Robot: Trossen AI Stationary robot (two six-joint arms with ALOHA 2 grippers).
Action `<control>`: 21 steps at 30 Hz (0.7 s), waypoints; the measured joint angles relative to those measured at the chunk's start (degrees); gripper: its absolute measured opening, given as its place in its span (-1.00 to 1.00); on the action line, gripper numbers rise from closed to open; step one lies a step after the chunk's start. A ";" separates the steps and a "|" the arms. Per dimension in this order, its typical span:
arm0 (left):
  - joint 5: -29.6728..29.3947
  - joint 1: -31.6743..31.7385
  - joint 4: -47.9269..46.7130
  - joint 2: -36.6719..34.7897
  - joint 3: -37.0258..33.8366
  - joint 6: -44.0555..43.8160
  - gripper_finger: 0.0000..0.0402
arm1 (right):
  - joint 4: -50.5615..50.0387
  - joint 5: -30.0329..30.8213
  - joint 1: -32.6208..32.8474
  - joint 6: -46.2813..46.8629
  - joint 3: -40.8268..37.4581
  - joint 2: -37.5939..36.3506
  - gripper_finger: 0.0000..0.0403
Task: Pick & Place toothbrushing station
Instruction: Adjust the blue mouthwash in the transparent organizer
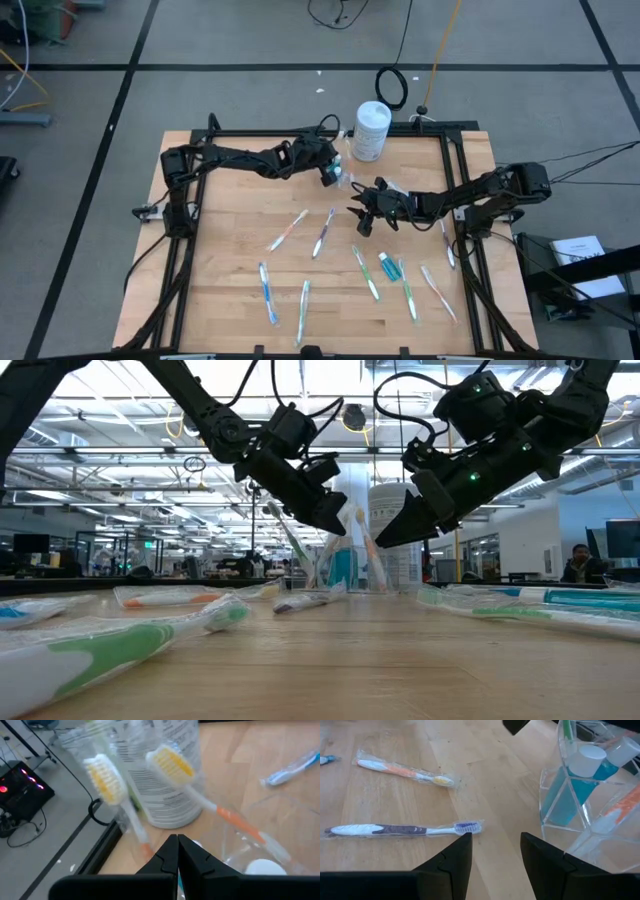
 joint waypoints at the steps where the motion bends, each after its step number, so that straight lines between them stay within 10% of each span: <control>1: 0.27 0.15 -0.36 -0.02 0.00 0.00 -0.98 | -0.03 0.00 0.00 -0.02 -0.01 0.00 -0.21; 21: 0.45 -1.16 -8.94 -0.29 0.23 -0.41 -0.99 | -0.63 -0.04 0.11 0.13 -0.02 0.00 -0.21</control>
